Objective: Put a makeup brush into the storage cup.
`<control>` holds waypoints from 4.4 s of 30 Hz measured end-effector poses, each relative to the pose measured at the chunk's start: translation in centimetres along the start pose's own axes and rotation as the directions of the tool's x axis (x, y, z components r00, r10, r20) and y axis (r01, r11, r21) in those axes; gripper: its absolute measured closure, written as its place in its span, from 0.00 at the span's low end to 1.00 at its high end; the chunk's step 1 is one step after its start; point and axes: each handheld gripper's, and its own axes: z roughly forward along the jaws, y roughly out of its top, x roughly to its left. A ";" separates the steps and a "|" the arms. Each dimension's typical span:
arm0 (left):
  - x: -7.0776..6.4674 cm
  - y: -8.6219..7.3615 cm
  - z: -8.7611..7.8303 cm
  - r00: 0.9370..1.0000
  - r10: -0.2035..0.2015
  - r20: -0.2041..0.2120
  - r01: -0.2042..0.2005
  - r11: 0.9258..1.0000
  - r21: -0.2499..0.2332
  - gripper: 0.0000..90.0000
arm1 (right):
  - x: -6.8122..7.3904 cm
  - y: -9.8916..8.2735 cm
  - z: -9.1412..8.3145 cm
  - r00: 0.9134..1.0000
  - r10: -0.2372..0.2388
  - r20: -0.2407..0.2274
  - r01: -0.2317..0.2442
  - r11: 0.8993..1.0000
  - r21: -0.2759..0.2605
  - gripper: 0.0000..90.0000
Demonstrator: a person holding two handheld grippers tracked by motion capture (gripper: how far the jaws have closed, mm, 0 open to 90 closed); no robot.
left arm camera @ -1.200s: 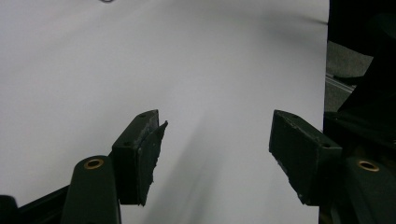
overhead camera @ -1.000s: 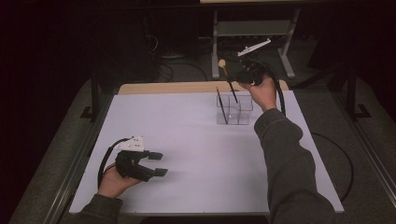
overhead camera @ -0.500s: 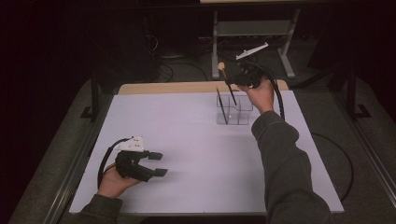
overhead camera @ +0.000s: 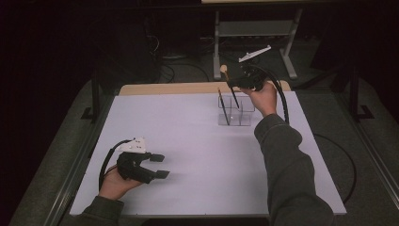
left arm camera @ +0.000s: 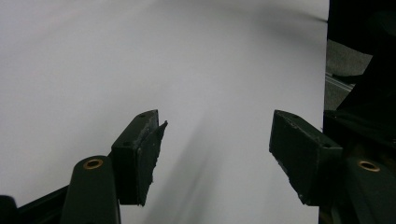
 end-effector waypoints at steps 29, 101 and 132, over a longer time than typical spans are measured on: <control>0.1 -0.1 0.1 1.000 -0.003 0.002 0.003 1.000 0.003 0.37 | 0.1 -1.8 -0.2 1.000 0.008 0.009 -0.008 1.000 0.000 0.92; 0.3 -0.3 0.4 1.000 0.000 0.006 0.000 1.000 0.011 0.36 | -0.1 -5.7 1.4 0.999 0.036 0.012 -0.037 0.999 0.022 0.91; 0.2 -0.2 0.5 1.000 -0.002 0.000 0.002 1.000 0.014 0.35 | 0.0 -7.6 0.2 0.996 0.085 0.027 -0.085 0.996 0.021 0.81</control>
